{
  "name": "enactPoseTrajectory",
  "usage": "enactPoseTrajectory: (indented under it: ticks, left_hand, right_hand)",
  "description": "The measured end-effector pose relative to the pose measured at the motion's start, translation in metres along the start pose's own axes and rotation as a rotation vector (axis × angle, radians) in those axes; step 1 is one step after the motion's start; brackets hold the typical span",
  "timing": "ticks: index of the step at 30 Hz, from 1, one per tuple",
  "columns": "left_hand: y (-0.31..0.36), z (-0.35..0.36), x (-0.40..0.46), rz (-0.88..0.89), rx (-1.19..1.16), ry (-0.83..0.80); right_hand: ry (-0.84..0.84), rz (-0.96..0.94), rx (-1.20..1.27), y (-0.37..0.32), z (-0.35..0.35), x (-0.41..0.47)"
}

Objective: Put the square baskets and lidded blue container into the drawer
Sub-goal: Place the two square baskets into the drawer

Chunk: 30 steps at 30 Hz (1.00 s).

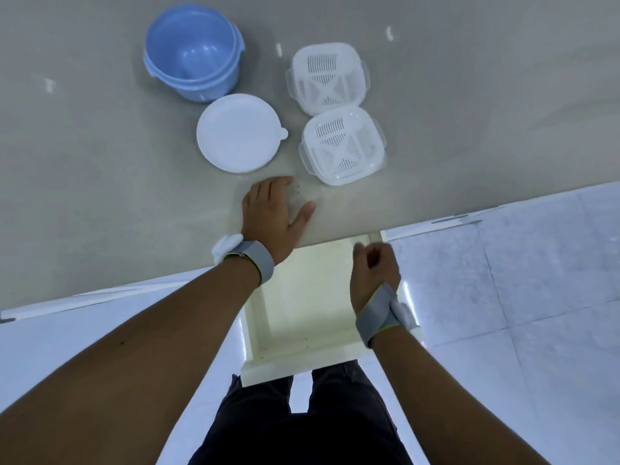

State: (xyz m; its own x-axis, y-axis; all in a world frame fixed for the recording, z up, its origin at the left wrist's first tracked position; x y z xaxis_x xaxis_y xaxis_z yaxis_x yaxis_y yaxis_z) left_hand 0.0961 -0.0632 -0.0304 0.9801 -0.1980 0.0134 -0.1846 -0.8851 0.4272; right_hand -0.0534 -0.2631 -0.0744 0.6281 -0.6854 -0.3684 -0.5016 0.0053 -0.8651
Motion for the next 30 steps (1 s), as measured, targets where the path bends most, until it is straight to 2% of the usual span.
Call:
enactPoseTrajectory:
  ticks: [4, 7, 9, 11, 13, 20, 30]
  left_hand:
    - [0.001, 0.006, 0.029, -0.226, -0.278, -0.037]
    - [0.002, 0.013, 0.049, -0.371, -0.435, -0.054]
    - [0.003, 0.021, 0.061, -0.433, -0.471, -0.087]
    - [0.007, 0.025, 0.069, -0.428, -0.429, -0.110]
    - [0.009, 0.027, 0.074, -0.413, -0.413, -0.119]
    - [0.003, 0.024, 0.046, -0.449, -0.500, -0.150]
    - [0.014, 0.015, -0.082, -0.450, -0.579, -0.107]
  right_hand:
    - [-0.013, -0.346, -0.019, -0.101, 0.017, 0.053]
    - [-0.019, -0.454, -0.069, -0.146, 0.030, 0.097]
    - [-0.094, -0.397, -0.183, -0.154, 0.047, 0.127]
    - [-0.210, -0.261, -0.279, -0.148, 0.065, 0.151]
    - [-0.278, -0.211, -0.357, -0.144, 0.074, 0.160]
    - [-0.281, -0.198, -0.317, -0.128, 0.050, 0.131]
    - [-0.281, -0.080, -0.210, -0.062, -0.020, 0.034]
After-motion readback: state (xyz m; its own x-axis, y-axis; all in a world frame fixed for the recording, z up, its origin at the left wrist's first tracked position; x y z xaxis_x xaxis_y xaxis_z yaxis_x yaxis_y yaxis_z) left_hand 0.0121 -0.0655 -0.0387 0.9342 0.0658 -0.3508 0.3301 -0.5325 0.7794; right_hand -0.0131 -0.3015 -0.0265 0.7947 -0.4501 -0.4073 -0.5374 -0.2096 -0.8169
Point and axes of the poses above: each hand's wrist, its own x-axis towards the middle knuckle, its own z-axis out of the palm, y = z × x, the point moved 10 cm from there along x, towards the middle knuckle, and after that the axes turned 10 degrees about x, right-handed, at the moved point
